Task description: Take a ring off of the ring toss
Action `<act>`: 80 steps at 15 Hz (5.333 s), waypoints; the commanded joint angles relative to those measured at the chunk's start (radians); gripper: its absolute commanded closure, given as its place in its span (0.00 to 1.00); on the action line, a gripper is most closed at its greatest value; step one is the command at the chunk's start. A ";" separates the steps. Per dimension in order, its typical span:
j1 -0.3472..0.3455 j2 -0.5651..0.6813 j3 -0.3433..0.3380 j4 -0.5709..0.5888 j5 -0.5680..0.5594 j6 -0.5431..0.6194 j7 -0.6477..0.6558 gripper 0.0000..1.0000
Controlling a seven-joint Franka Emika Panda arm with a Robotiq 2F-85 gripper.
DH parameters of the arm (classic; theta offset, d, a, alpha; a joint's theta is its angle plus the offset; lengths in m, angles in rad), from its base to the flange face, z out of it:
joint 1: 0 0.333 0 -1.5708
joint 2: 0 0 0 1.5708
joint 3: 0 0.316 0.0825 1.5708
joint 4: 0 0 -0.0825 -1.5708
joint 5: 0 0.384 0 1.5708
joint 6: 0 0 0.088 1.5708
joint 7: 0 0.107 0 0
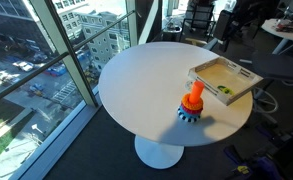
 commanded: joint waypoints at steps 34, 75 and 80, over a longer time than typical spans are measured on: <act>0.030 0.157 -0.079 -0.354 0.228 0.587 -0.193 0.00; 0.194 0.425 -0.224 -0.312 0.085 0.910 0.002 0.00; 0.220 0.440 -0.255 -0.307 0.056 0.932 0.040 0.00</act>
